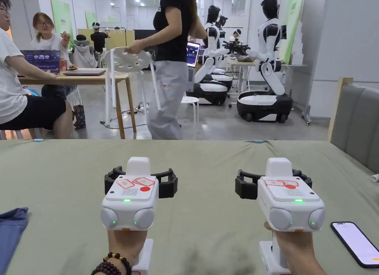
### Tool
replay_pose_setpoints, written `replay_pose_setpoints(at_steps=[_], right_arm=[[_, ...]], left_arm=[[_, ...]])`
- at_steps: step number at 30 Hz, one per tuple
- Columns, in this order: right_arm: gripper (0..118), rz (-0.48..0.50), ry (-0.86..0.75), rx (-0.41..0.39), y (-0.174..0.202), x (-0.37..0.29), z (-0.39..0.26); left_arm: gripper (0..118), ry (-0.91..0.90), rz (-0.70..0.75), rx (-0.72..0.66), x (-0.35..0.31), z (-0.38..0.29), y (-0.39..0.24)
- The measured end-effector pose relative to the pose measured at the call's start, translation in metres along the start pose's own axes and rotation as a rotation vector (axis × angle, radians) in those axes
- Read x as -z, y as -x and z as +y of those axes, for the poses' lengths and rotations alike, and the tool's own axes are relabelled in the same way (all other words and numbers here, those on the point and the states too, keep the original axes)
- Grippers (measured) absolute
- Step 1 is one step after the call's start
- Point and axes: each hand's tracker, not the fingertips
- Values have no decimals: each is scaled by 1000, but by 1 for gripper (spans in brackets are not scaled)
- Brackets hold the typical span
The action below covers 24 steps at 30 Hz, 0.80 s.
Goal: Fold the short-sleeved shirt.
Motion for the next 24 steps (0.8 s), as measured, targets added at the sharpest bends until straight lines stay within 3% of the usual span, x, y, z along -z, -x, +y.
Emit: replay_pose_setpoints(at_steps=[24], right_arm=[[118,-6,-7,-13,-5,4,0]], left_arm=[[118,-7,4,21,-1,0,8]])
